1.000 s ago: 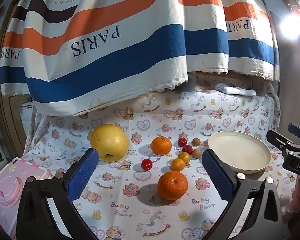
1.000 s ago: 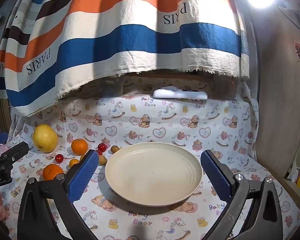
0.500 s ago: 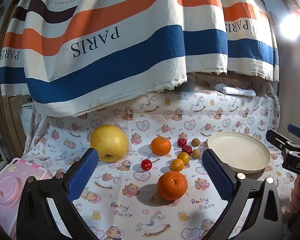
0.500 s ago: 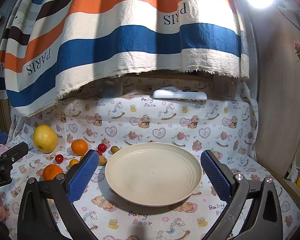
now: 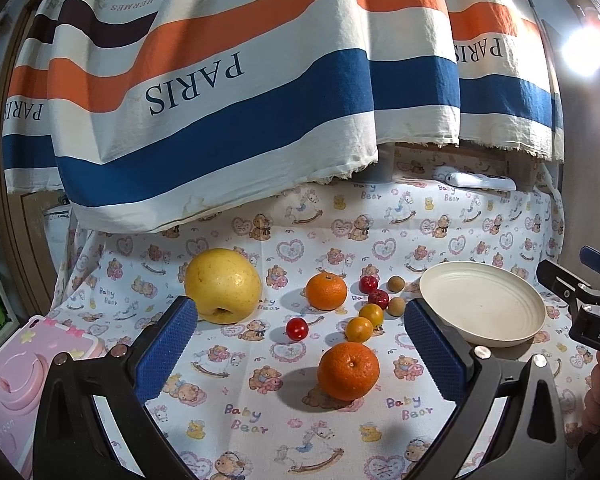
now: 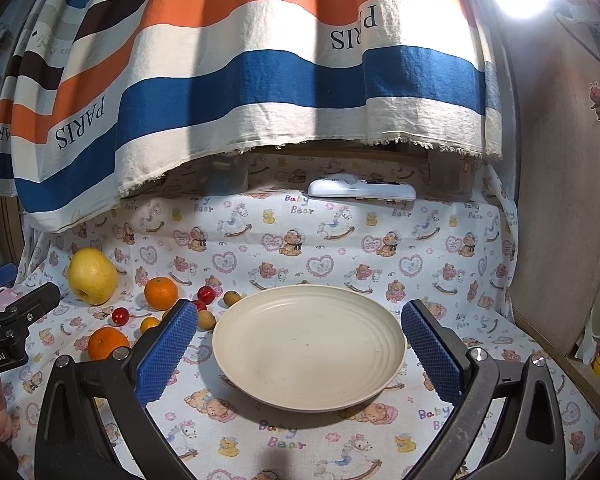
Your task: Organize fruits
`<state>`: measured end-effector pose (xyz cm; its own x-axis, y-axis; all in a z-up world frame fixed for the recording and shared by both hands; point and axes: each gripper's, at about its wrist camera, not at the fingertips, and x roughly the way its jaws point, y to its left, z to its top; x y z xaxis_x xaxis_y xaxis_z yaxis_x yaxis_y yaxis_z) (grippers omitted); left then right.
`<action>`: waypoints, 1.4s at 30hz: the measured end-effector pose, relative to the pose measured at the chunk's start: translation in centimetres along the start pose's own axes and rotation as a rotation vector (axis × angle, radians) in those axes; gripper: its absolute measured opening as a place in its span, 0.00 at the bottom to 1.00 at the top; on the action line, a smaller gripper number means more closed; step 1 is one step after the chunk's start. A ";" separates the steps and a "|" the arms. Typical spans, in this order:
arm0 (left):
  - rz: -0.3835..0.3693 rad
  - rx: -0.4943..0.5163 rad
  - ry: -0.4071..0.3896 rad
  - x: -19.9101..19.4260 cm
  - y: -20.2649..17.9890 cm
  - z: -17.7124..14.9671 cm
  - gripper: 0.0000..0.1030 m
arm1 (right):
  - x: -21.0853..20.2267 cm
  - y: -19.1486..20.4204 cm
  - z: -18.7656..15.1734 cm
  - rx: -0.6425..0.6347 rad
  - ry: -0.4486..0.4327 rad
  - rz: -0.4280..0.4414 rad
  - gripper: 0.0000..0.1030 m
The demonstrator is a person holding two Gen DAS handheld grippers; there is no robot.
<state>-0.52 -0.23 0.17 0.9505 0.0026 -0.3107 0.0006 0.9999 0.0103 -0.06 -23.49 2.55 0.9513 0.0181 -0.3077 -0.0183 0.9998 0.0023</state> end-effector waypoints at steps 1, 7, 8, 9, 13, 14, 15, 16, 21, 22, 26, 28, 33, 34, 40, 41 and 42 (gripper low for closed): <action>-0.001 0.001 0.000 0.0 0.0 0.0 1.00 | 0.1 0.0 0.0 0.000 0.000 0.000 0.99; 0.000 0.001 0.000 0.0 0.0 0.0 1.00 | 0.0 0.1 0.0 -0.003 -0.001 0.006 0.99; -0.001 0.001 -0.001 0.0 0.0 0.0 1.00 | 0.0 0.1 0.0 -0.002 0.000 0.005 0.99; 0.000 0.001 -0.003 0.0 0.0 0.0 1.00 | 0.0 0.1 0.0 -0.003 -0.001 0.008 0.99; 0.002 0.001 -0.004 -0.1 0.1 0.0 1.00 | 0.1 0.2 0.0 -0.003 -0.002 0.008 0.99; 0.001 0.001 -0.004 -0.1 0.1 0.0 1.00 | 0.1 0.2 0.0 -0.003 -0.002 0.008 0.99; 0.001 0.001 -0.004 -0.1 0.1 0.0 1.00 | 0.1 0.2 0.0 -0.004 -0.001 0.008 0.99; 0.001 0.002 -0.004 -0.1 0.1 0.0 1.00 | 0.1 0.1 0.0 -0.004 -0.001 0.009 0.99; 0.002 0.002 -0.005 -0.1 0.1 0.0 1.00 | 0.0 0.3 0.0 -0.006 -0.001 0.009 0.99; 0.002 0.002 -0.004 -0.1 0.1 0.0 1.00 | 0.0 0.3 0.0 -0.006 -0.002 0.009 0.99; 0.004 0.001 -0.004 -0.1 0.2 0.0 1.00 | 0.0 0.3 0.0 -0.006 -0.001 0.009 0.99; 0.004 0.001 -0.004 -0.1 0.2 0.0 1.00 | 0.0 0.3 0.0 -0.005 -0.001 0.009 0.99; 0.004 0.002 -0.004 -0.1 0.2 0.0 1.00 | 0.0 0.3 0.0 -0.006 -0.001 0.009 0.99; 0.004 0.002 -0.004 -0.1 0.2 0.0 1.00 | 0.0 0.4 0.0 -0.006 -0.001 0.008 0.99; 0.003 0.002 -0.004 -0.1 0.2 0.0 1.00 | 0.0 0.3 0.0 -0.005 -0.001 0.009 0.99; 0.004 0.002 -0.004 -0.1 0.2 0.0 1.00 | 0.0 0.3 -0.1 -0.005 -0.001 0.009 0.99; 0.004 0.002 -0.004 -0.1 0.2 0.0 1.00 | 0.0 0.3 -0.1 -0.005 -0.001 0.008 0.99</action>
<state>-0.62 -0.03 0.19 0.9516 0.0061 -0.3071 -0.0020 0.9999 0.0137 -0.10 -23.22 2.50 0.9515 0.0265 -0.3064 -0.0278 0.9996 0.0002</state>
